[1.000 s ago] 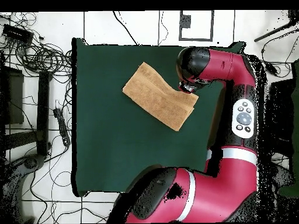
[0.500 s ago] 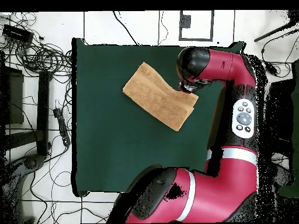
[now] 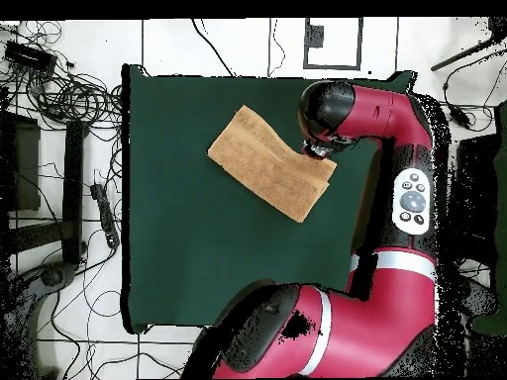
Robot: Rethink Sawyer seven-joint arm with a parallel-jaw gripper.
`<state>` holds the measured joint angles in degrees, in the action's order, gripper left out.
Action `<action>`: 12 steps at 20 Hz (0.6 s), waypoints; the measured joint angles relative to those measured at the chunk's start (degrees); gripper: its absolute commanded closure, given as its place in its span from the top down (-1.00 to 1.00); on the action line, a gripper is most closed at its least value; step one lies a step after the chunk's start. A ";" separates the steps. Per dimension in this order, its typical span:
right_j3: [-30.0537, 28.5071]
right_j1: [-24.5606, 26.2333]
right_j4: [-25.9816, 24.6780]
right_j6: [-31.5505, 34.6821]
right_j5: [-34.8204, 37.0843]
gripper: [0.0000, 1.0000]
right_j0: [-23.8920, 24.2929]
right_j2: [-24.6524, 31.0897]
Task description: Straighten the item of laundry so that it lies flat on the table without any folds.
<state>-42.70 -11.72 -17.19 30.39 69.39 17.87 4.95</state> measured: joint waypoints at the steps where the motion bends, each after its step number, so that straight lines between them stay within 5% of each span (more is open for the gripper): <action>1: -0.08 0.00 0.00 0.00 -0.05 1.00 0.00 0.00; 12: -1.71 0.01 -0.08 0.00 -0.29 1.00 0.14 0.00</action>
<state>-44.41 -11.72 -17.27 30.39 69.10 18.01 4.95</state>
